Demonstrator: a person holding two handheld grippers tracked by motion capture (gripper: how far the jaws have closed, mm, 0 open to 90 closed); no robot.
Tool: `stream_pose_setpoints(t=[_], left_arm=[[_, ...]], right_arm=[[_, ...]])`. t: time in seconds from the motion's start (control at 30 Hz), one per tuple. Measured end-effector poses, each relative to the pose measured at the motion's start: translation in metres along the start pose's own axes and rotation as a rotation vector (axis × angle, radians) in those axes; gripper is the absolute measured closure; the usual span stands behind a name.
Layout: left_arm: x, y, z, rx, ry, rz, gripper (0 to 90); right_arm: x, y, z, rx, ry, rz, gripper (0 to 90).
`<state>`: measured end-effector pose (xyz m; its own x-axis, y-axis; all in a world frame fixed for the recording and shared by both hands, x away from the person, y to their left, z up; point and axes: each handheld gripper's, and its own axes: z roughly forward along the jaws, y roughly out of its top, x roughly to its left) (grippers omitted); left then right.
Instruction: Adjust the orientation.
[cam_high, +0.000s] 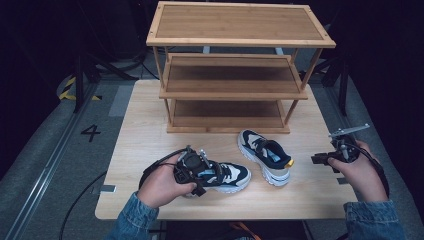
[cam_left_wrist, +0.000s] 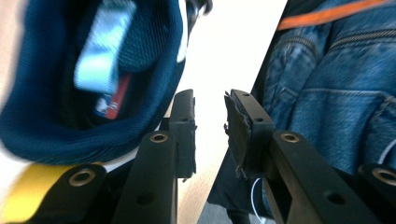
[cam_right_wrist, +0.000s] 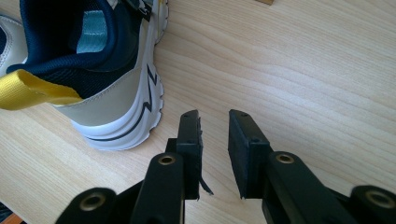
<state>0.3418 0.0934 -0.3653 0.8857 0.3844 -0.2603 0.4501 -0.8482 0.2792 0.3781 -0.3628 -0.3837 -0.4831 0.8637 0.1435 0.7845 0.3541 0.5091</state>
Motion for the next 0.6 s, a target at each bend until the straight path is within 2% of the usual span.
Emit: stream_pose_setpoints(t=[0.03,0.1,0.2,0.3,0.4,0.43,0.47,0.53,0.6], left_arm=[[0.000,0.000,-0.004,-0.022,0.014,-0.004,69.2],[0.002,0.000,-0.010,-0.036,0.029,-0.007,65.0],[0.005,0.001,-0.018,-0.063,0.080,-0.021,65.2],[0.010,0.005,-0.024,-0.086,0.107,-0.031,63.9],[0.018,0.010,-0.021,-0.072,0.152,-0.048,59.8],[0.018,0.010,-0.021,-0.072,0.152,-0.048,57.4],[0.021,0.012,-0.018,-0.063,0.166,-0.055,57.4],[0.026,0.016,-0.013,-0.051,0.201,-0.056,51.4],[0.032,0.020,-0.008,-0.032,0.219,-0.064,49.4]], right_arm=[[0.000,-0.001,0.000,-0.001,0.002,0.000,75.1],[0.000,-0.003,0.000,0.000,-0.004,0.003,74.5],[0.000,-0.005,-0.001,0.002,-0.003,0.009,74.2],[0.000,-0.010,-0.001,0.005,-0.004,0.014,73.8],[0.001,-0.013,0.000,0.012,-0.003,0.019,73.6],[0.000,-0.014,0.000,0.014,-0.001,0.020,73.6],[0.000,-0.014,0.000,0.014,-0.001,0.020,73.6],[0.000,-0.016,-0.001,0.018,0.001,0.027,73.6],[0.000,-0.018,-0.001,0.017,-0.001,0.030,73.5]])
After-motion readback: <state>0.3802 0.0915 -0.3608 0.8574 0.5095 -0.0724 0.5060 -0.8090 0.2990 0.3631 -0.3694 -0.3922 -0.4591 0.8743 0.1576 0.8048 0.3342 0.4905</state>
